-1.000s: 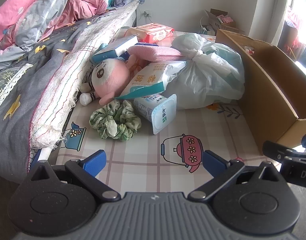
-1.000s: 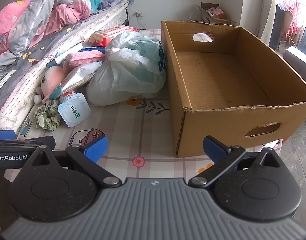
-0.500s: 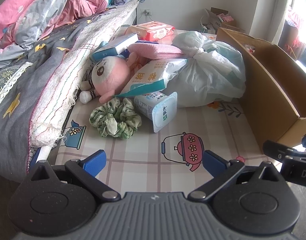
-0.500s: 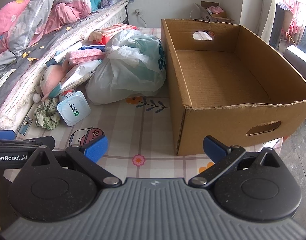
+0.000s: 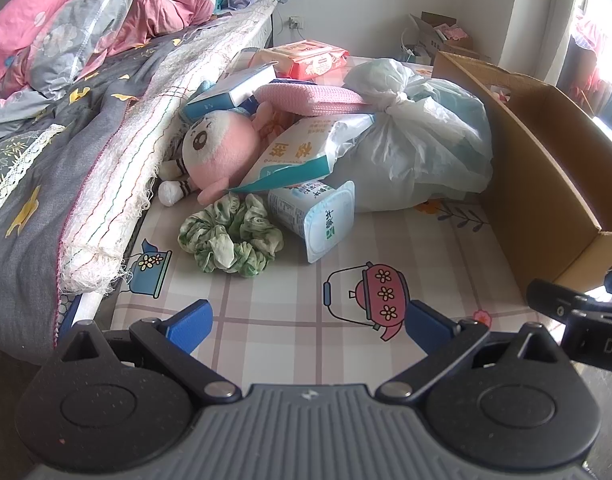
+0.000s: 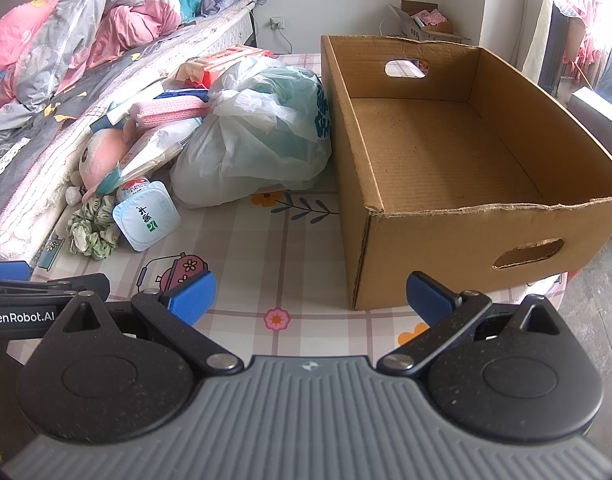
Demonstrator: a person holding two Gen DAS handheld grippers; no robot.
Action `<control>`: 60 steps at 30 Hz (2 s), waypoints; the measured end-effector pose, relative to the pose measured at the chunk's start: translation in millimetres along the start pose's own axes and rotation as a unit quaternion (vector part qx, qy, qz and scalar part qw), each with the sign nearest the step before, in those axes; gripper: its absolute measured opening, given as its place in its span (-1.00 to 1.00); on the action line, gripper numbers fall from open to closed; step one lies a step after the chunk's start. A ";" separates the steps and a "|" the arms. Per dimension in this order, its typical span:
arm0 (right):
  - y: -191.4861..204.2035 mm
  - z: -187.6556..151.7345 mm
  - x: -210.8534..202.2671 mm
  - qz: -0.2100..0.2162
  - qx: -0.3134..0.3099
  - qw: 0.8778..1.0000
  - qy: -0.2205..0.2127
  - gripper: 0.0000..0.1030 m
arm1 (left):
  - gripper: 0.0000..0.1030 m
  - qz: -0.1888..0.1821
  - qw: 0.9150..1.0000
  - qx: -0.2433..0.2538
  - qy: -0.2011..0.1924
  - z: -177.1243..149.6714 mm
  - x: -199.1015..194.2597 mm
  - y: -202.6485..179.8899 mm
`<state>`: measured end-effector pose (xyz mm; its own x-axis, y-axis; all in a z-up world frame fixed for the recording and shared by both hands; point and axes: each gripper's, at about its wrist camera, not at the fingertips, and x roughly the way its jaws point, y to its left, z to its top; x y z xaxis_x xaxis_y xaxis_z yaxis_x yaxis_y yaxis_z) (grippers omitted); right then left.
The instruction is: Organize soft objects
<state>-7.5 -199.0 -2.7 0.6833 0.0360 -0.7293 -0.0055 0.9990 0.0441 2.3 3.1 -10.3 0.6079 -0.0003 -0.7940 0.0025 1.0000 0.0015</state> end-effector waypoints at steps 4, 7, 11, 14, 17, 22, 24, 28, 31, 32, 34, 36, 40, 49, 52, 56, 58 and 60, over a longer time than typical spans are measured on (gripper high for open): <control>-0.5 -0.9 0.2 0.000 0.001 1.000 0.001 0.98 | 0.99 0.001 1.000 0.001 0.003 0.0 0.4 -0.6; -0.8 -1.2 1.7 0.000 0.002 1.000 0.003 0.98 | 0.99 0.002 1.000 0.001 0.004 -0.4 0.7 -0.7; -1.0 -1.0 1.8 0.001 0.002 1.000 0.003 0.98 | 0.99 0.004 1.000 0.001 0.007 -1.1 1.4 0.4; -0.9 -1.6 1.6 0.002 0.003 1.000 0.003 0.98 | 0.99 0.006 1.000 -0.001 0.005 -2.0 -0.1 2.7; 0.6 -2.9 1.4 0.009 0.002 1.000 0.005 0.98 | 0.99 0.006 1.000 -0.001 0.000 -1.4 -1.3 6.6; 11.1 7.0 0.2 0.020 -0.021 1.000 -0.010 0.98 | 0.99 0.017 0.999 0.011 -0.032 10.8 -11.1 20.1; 14.5 20.4 -1.4 0.026 -0.022 0.999 -0.026 0.99 | 0.99 0.025 0.998 0.014 -0.054 21.2 -17.9 28.5; 15.1 49.2 -0.5 0.094 0.019 0.994 -0.045 0.98 | 0.99 0.023 0.995 0.020 -0.092 43.0 -28.2 47.6; 25.9 72.0 -6.9 0.126 0.021 0.989 -0.069 0.98 | 0.99 0.003 0.992 0.008 -0.125 59.4 -31.9 66.2; 30.7 79.2 -8.3 0.135 0.018 0.988 -0.076 0.98 | 0.99 -0.002 0.991 0.003 -0.130 64.0 -31.4 71.4; 42.3 91.5 -10.5 0.152 0.004 0.985 -0.083 0.98 | 0.99 -0.010 0.990 -0.005 -0.142 76.0 -29.8 82.5; 54.2 105.9 -12.0 0.178 -0.013 0.981 -0.081 0.98 | 0.99 -0.007 0.989 -0.002 -0.148 88.8 -25.5 89.8; 65.1 144.0 -12.9 0.250 -0.017 0.966 -0.068 0.98 | 0.99 0.002 0.988 0.007 -0.152 109.7 -13.0 100.3; 43.3 228.5 17.9 0.243 0.007 0.967 -0.070 0.94 | 0.86 0.019 0.993 -0.022 -0.116 137.3 28.0 126.5; -6.3 220.9 24.9 0.205 0.027 0.977 -0.054 0.96 | 0.86 0.005 0.994 -0.034 -0.103 136.1 34.4 130.2; -53.8 185.9 34.5 0.159 0.013 0.987 0.032 0.97 | 0.86 -0.001 0.995 -0.028 -0.096 132.0 37.4 122.2; -61.4 161.7 47.8 0.144 -0.014 0.984 0.103 0.97 | 0.86 -0.004 0.995 -0.025 -0.094 128.8 37.3 113.7; -59.2 139.1 60.0 0.154 -0.048 0.975 0.155 0.97 | 0.86 -0.007 0.995 -0.022 -0.094 124.4 33.7 104.2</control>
<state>135.4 -259.6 45.9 0.3844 0.3255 -0.8639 -0.2532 0.9371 0.2404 121.9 107.0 38.8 0.7456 -0.0109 -0.6663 -0.0196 0.9991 -0.0383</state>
